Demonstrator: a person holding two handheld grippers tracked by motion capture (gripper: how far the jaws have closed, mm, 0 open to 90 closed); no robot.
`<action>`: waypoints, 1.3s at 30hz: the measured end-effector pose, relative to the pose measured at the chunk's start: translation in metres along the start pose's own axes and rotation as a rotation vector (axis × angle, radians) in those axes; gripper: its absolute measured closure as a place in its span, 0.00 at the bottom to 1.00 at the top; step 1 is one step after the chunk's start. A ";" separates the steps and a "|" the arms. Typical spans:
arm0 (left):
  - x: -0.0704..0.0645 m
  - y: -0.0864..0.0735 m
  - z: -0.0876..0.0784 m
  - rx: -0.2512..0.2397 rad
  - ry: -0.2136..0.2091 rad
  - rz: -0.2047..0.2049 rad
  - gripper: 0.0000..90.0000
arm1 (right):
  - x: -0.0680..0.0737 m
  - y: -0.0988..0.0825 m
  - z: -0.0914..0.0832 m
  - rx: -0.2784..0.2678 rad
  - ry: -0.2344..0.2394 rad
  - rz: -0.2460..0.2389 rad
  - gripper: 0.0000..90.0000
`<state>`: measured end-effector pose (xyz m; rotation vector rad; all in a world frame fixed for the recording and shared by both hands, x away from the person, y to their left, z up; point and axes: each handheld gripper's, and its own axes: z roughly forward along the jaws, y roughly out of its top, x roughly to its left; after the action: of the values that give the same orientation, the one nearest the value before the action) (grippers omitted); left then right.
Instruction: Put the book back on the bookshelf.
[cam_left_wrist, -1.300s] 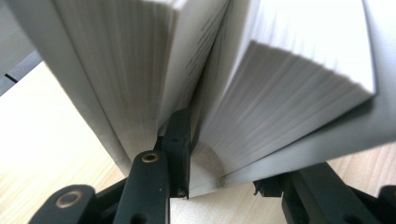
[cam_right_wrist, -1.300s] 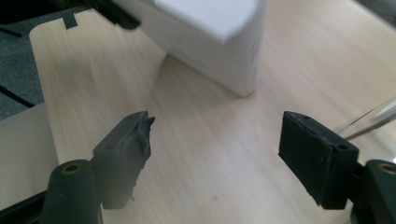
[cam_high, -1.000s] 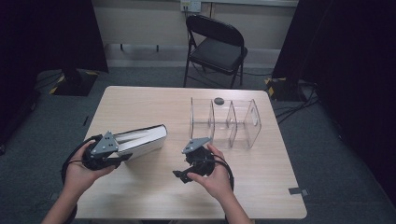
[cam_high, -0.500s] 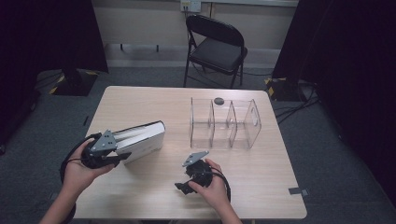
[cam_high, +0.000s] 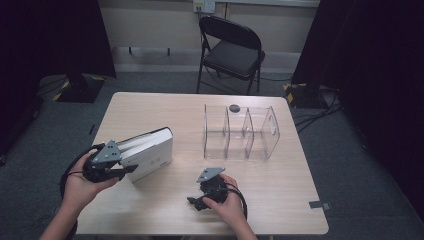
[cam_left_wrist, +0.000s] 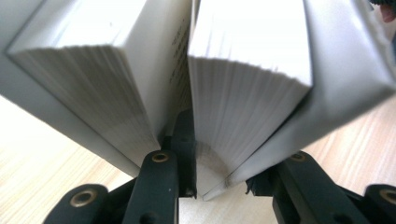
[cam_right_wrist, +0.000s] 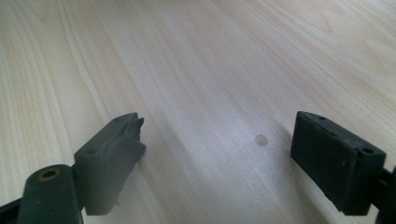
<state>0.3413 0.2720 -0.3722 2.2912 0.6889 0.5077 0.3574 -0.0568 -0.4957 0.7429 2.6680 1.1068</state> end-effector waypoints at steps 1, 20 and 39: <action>-0.001 -0.001 -0.001 -0.003 -0.004 0.005 0.78 | 0.000 0.000 0.000 0.000 0.000 0.000 0.17; -0.012 0.002 -0.014 0.095 -0.027 0.052 0.77 | 0.002 -0.004 0.003 -0.037 -0.029 -0.014 0.15; -0.011 0.036 -0.024 0.220 -0.008 0.075 0.75 | 0.001 -0.005 0.004 -0.048 -0.026 -0.024 0.15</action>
<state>0.3322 0.2546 -0.3323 2.5314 0.6857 0.4781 0.3558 -0.0566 -0.5016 0.7100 2.6125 1.1434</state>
